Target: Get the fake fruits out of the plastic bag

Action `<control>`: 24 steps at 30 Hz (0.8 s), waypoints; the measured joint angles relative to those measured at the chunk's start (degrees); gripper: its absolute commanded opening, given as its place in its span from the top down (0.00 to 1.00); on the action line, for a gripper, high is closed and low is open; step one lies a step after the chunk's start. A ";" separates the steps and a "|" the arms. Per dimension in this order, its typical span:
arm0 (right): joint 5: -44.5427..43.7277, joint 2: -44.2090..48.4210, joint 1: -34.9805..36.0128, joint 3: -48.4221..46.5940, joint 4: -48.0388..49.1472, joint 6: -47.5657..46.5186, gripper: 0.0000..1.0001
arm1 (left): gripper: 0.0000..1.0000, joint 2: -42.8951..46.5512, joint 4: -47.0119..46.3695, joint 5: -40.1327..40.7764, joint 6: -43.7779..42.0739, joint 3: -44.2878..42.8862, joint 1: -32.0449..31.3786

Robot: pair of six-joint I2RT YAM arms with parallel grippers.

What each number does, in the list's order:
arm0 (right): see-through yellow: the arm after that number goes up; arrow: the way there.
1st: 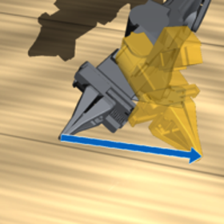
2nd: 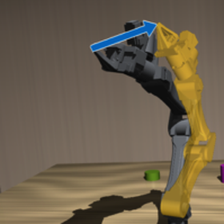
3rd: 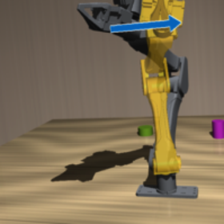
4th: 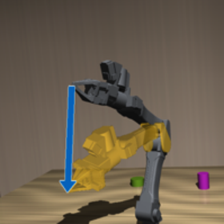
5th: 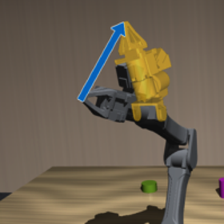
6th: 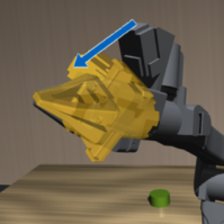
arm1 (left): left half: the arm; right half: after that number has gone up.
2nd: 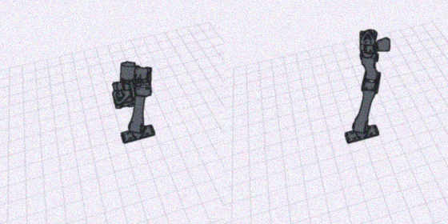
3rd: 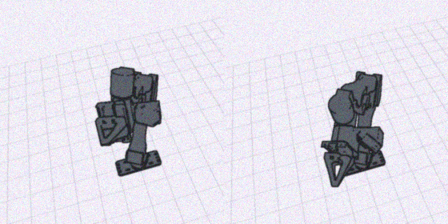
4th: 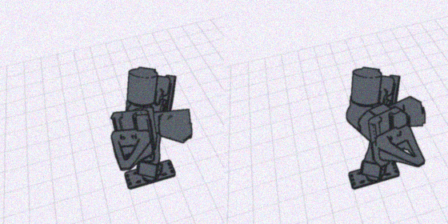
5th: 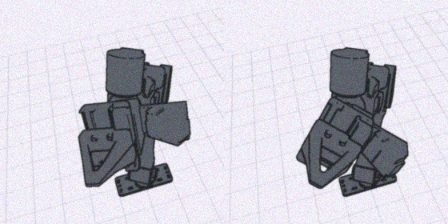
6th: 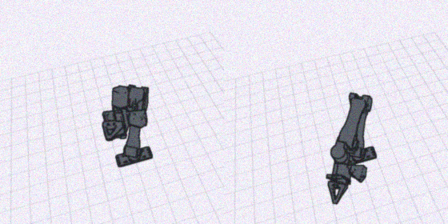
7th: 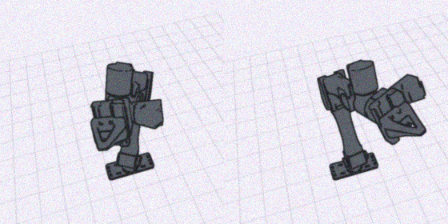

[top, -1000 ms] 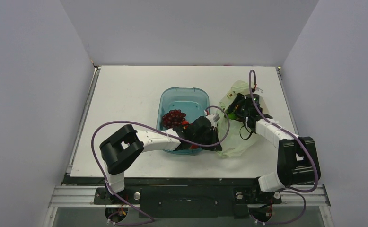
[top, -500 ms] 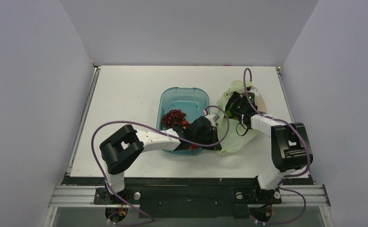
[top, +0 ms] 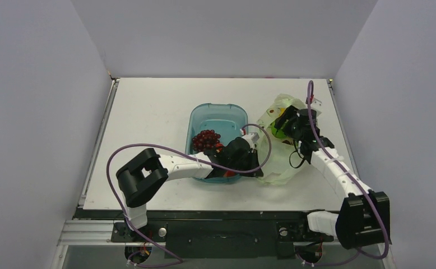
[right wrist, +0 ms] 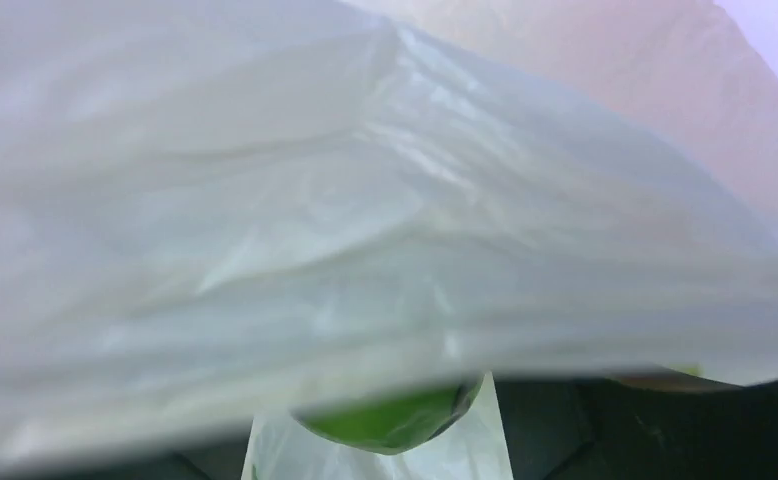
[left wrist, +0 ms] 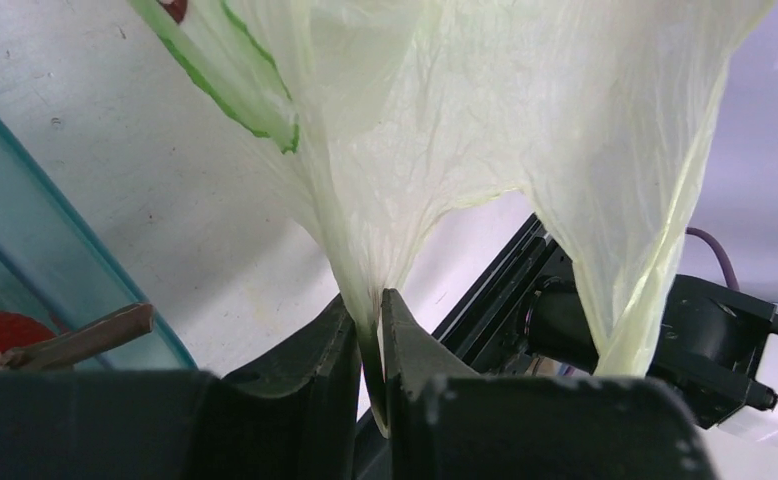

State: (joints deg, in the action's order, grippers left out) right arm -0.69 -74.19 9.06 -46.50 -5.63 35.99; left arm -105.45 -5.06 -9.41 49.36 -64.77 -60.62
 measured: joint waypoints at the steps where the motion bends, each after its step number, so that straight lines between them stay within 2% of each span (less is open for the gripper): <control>1: -1.01 2.34 0.02 0.15 -0.94 -0.68 0.95 | 0.83 0.04 -0.02 0.04 0.02 0.00 0.00; 5: -2.34 8.55 0.04 1.07 -4.74 -2.78 1.00 | 0.63 0.42 -0.02 0.26 0.11 0.00 0.00; 8: -1.70 11.74 0.35 2.45 -7.04 -3.54 1.00 | 0.41 1.36 -0.04 0.57 0.00 0.04 0.00; 11: -0.79 14.84 1.14 3.02 -9.79 -3.89 1.00 | 0.24 3.39 -0.15 1.31 -0.17 0.68 0.00; 15: 1.01 18.67 2.27 2.91 -11.87 -4.07 1.00 | 0.15 8.94 0.81 3.21 -0.68 2.99 0.02; 18: 1.73 20.15 4.76 2.05 -13.05 -4.02 1.00 | 0.12 15.21 2.25 5.53 -1.49 5.27 0.39; 24: 1.68 18.93 15.23 -1.40 -13.18 -3.08 0.96 | 0.07 31.43 8.24 11.98 -4.04 9.38 3.96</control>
State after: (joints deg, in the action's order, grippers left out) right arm 0.99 -55.27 24.29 -47.90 -18.81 32.91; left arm -74.02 3.18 2.57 45.32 -55.40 -56.66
